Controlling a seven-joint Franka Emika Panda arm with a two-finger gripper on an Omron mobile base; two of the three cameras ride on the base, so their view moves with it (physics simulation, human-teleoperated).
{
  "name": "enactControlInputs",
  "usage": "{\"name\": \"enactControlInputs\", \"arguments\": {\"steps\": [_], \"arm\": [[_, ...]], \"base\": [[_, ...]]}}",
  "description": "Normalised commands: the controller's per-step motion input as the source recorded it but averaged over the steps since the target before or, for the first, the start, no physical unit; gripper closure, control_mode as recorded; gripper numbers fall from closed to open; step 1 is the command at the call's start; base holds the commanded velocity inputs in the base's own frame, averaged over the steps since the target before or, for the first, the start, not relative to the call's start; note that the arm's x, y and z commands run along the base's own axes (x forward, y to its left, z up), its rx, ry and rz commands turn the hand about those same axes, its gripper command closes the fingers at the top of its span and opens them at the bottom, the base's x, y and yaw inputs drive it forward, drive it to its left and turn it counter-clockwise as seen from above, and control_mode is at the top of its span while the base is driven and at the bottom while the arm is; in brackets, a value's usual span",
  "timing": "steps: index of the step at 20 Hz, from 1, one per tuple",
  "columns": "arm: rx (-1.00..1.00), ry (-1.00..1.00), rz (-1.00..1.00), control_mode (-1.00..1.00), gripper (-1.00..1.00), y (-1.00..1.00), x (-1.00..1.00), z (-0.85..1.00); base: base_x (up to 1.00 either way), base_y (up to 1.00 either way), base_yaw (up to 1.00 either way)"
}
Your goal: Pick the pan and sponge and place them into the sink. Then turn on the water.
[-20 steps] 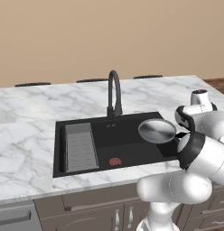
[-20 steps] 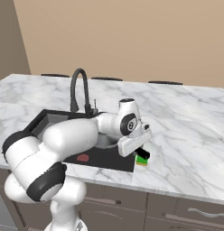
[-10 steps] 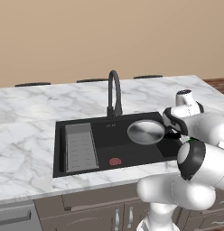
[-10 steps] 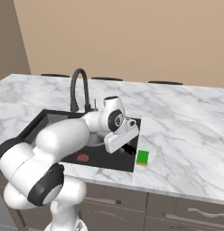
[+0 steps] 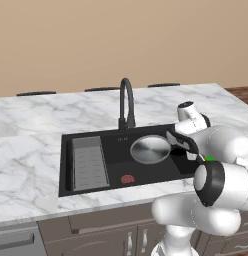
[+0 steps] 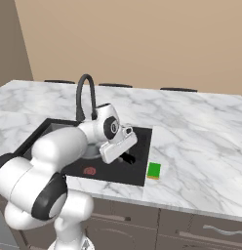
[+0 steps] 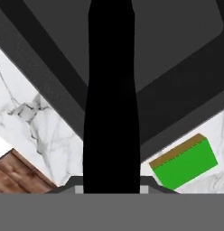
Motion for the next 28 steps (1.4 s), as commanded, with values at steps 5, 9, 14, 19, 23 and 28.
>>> {"name": "enactControlInputs", "arguments": {"steps": [5,9,14,19,23,28], "arm": [[-0.03,0.01,0.02,-1.00,1.00,0.26,0.12,-0.08],[0.00,0.01,0.01,-1.00,1.00,0.09,0.08,-0.05],[0.00,0.02,0.01,-1.00,1.00,0.04,0.05,-0.07],[0.03,-0.02,0.00,-1.00,1.00,0.04,0.10,-0.11],[0.07,-0.08,0.01,-1.00,1.00,0.03,0.07,-0.13],[0.05,-0.06,0.02,-1.00,1.00,0.04,0.07,-0.17]], "base": [[0.00,0.00,0.00],[0.00,0.00,0.00],[0.00,0.00,0.00],[0.00,0.00,0.00],[0.00,0.00,0.00],[0.00,0.00,0.00]]}}
